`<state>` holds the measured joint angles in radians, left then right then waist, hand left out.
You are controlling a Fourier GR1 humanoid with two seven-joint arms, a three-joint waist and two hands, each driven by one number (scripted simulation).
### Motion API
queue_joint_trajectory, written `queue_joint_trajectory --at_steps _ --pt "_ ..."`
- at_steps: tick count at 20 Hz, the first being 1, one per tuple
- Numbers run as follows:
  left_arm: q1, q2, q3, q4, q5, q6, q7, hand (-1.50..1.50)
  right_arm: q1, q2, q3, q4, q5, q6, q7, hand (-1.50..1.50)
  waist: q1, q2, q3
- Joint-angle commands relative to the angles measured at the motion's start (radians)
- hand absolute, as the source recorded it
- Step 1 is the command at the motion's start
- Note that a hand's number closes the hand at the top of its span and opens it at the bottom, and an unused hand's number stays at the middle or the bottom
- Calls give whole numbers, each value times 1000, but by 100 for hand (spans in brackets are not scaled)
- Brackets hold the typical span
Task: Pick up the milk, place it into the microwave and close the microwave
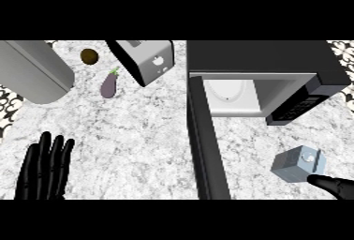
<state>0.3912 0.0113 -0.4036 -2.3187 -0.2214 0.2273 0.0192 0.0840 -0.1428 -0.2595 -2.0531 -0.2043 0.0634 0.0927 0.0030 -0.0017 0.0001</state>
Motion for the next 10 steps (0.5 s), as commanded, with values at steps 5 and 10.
queue_joint_trajectory --at_steps 5,10 --pt "31 -6 -119 8 -75 44 -25 -150 47 70 45 145 108 7 -133 -150 1 1 0" --pt "134 29 -173 -4 -68 60 -90 -150 138 57 -3 299 122 92 -329 -150 2 1 0"
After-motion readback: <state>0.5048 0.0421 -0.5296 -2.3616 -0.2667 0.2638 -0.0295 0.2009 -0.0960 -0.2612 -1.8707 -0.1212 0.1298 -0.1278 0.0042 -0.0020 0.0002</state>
